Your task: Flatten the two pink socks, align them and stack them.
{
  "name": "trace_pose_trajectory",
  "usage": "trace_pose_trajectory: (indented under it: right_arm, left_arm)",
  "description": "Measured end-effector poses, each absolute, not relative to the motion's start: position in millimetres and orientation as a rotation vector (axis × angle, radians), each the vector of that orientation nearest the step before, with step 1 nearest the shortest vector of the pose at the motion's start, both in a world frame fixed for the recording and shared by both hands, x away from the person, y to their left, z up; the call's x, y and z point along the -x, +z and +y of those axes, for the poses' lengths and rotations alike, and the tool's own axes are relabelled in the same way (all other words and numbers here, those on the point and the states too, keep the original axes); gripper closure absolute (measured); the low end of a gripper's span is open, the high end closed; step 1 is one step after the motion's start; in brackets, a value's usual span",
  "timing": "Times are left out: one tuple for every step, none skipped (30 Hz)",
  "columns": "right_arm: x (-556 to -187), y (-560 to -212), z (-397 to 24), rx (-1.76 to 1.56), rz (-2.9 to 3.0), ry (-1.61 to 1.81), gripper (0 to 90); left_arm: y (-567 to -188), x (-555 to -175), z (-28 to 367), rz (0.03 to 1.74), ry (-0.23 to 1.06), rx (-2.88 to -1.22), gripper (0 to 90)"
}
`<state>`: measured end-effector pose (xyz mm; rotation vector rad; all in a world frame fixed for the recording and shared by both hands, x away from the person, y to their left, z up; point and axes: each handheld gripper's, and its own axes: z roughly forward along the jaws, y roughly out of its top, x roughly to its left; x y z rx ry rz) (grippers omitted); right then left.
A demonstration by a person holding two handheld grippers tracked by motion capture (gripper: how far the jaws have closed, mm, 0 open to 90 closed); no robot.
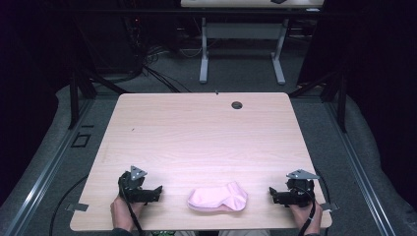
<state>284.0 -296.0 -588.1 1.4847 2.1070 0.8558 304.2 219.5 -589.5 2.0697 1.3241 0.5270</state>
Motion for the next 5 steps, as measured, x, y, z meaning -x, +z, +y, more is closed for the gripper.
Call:
trace_pose_trajectory:
  right_arm:
    - [-284.0, -588.8, -296.8, -1.481, 2.1, 0.86, 0.0]
    - [-283.4, -590.3, -297.6, -1.478, 2.081, 0.878, 0.0]
    - [-283.5, -590.4, -297.9, -1.477, 2.081, 0.88, 0.0]
    - [-283.5, -590.5, -297.9, -1.477, 2.081, 0.88, 0.0]
    - [-283.5, -590.5, -297.9, -1.477, 2.081, 0.88, 0.0]
  left_arm:
    - [-590.9, -304.1, 221.5, 1.317, 0.537, -2.056, 0.1]
    - [-592.5, -303.6, 222.4, 1.307, 0.547, -2.04, 0.0]
    - [-592.7, -303.3, 222.6, 1.309, 0.548, -2.037, 0.0]
    - [-592.7, -303.3, 222.6, 1.309, 0.548, -2.037, 0.0]
    - [-592.7, -303.3, 222.5, 1.31, 0.548, -2.037, 0.0]
